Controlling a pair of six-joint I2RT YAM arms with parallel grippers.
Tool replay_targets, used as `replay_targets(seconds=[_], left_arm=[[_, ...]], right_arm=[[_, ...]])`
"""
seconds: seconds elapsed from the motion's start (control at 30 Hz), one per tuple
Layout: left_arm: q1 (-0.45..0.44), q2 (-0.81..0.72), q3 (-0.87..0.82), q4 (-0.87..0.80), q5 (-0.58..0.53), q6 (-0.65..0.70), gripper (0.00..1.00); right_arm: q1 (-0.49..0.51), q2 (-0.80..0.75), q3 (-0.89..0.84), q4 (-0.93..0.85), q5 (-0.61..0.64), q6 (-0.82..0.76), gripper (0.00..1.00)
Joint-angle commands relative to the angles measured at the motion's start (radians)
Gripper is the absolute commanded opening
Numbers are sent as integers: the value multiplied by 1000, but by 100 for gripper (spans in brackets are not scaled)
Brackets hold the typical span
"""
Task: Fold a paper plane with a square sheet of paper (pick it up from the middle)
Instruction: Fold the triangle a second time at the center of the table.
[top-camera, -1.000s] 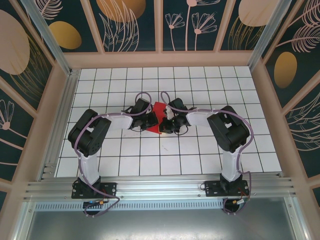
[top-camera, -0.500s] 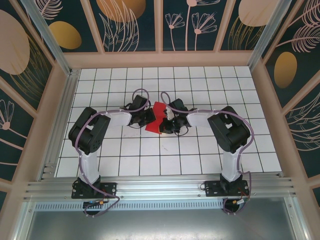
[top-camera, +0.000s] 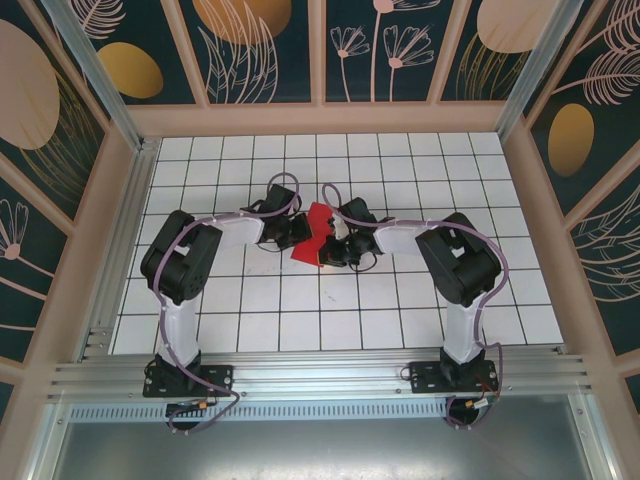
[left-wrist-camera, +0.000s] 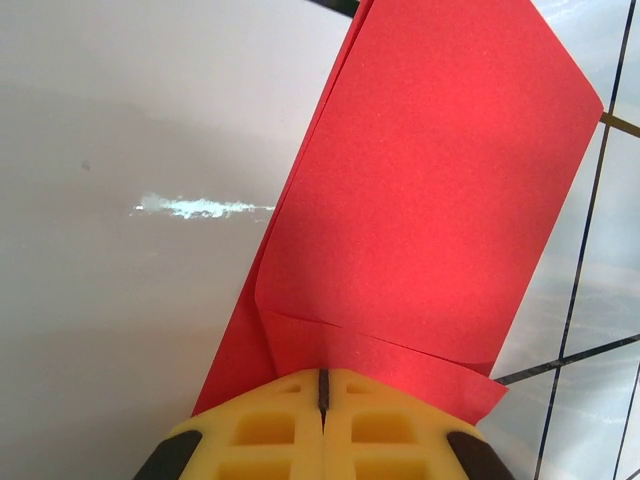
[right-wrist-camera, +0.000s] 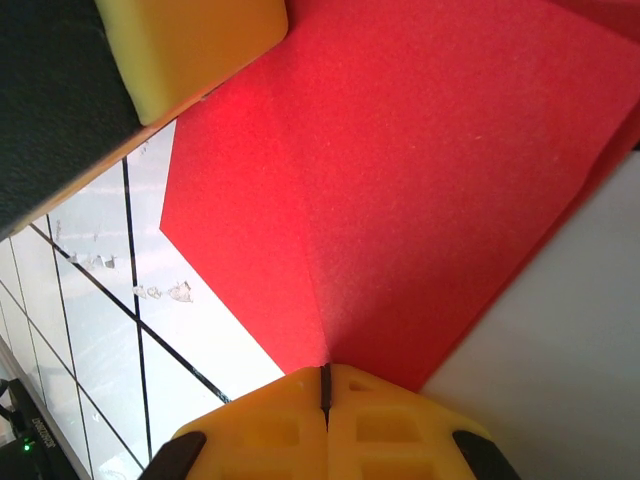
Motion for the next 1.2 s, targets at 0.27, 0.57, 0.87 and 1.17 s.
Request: replay_targets(seconds=[0.27,0.57,0.87,1.17], left_arm=[[78,67,66,0,-196,43,5],[93,91,94,-13,-212,48,5],[101,-38,81,-4,-183,71,20],[101,-267,-183,171,-47,2,43]], right_arm=[[7,40,-76,-218,96,-26,2],[8,37,-77,-214,95,-25,2],[3,-45,11,-160,51,-13,7],[-39,-206,59,-70,173,20,35]])
